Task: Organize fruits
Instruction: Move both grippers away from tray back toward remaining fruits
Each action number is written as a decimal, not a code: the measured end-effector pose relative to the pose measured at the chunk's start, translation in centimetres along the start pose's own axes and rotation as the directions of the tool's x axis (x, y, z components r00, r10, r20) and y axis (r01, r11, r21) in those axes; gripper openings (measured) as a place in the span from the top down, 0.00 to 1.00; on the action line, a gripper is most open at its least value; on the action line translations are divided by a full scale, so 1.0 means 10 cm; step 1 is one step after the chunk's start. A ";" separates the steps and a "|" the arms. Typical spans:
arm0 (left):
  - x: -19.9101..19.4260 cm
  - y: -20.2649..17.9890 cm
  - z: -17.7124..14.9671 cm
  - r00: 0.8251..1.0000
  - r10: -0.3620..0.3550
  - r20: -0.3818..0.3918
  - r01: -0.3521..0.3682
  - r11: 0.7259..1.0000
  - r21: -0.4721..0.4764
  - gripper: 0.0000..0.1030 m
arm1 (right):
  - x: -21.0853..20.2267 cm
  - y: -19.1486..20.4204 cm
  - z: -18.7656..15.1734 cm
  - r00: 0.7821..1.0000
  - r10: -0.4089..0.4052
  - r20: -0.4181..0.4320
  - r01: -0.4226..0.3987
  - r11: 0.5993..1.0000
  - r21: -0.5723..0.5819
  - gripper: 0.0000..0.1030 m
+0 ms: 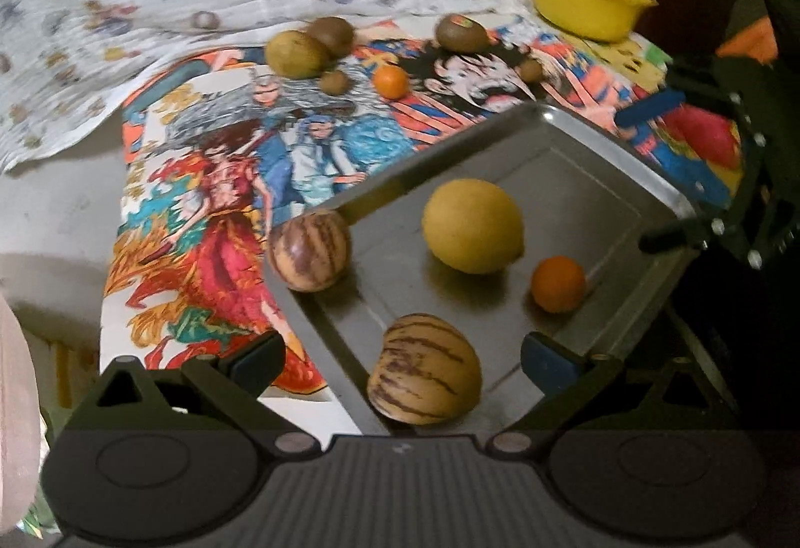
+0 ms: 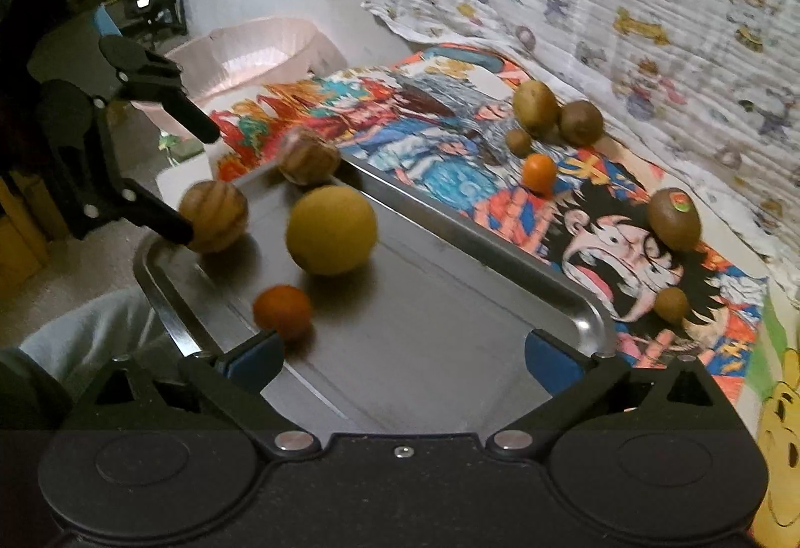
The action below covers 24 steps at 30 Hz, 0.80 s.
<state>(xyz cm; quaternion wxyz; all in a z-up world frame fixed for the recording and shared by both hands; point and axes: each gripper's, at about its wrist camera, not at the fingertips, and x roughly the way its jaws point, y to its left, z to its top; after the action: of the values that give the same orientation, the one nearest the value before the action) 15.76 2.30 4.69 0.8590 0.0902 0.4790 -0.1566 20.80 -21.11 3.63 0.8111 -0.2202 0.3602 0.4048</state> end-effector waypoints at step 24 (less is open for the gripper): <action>0.28 0.63 1.07 0.996 0.071 0.046 -0.068 0.996 -0.063 0.01 | 0.15 -0.93 0.57 0.982 -0.152 0.109 0.148 0.988 0.049 0.01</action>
<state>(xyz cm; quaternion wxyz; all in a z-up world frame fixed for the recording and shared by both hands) 27.84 4.40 7.99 0.8776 0.0766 0.4593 -0.1139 31.28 -22.06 6.77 0.8626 -0.2070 0.3048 0.3468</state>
